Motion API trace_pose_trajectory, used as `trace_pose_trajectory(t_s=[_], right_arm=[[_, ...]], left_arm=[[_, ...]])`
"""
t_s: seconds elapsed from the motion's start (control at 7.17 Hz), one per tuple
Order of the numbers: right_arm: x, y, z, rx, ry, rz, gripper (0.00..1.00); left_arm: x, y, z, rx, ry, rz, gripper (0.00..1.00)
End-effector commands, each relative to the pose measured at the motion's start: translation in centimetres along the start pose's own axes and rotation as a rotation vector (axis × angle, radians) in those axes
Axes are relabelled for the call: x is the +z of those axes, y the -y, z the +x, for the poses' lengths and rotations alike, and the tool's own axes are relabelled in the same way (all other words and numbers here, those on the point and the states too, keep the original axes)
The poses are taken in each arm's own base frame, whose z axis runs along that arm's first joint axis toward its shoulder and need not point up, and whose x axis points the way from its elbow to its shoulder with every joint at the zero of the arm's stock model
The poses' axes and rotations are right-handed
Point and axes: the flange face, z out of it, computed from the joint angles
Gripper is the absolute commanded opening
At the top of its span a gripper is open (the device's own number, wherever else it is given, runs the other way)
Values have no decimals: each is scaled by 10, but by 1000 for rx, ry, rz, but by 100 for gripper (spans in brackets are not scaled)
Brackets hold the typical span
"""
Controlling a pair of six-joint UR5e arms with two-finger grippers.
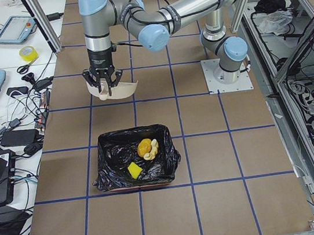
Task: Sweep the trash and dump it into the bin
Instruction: 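Bring the empty dustpan back and set it on the table with the left gripper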
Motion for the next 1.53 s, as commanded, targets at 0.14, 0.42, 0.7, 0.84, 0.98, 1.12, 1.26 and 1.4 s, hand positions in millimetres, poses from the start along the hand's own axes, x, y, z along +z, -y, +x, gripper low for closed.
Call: trace_pose_trajectory(t_s=[0.14, 0.42, 0.7, 0.84, 0.98, 1.12, 1.26, 1.4], right_arm=[[-12, -22, -13, -6, 110, -55, 100], [6, -26, -14, 75, 111, -93, 100], [12, -25, -13, 87, 110, -105, 100], [15, -25, -13, 87, 112, -107, 100], [17, -25, -14, 85, 112, -106, 100], [17, -26, -14, 88, 111, -108, 100], [18, -26, -14, 88, 111, -113, 100], [18, -26, -14, 88, 111, -113, 100]], left_arm=[[-5, 154, -16, -130, -35, 108, 0], [39, 206, -14, -125, -105, 226, 0], [96, 222, -21, -110, -181, 248, 0], [115, 227, -28, -91, -202, 270, 0], [130, 236, -32, -90, -217, 323, 0], [135, 237, -36, -81, -197, 323, 0], [149, 241, -38, -49, -201, 327, 0], [160, 240, -44, -15, -159, 324, 0]])
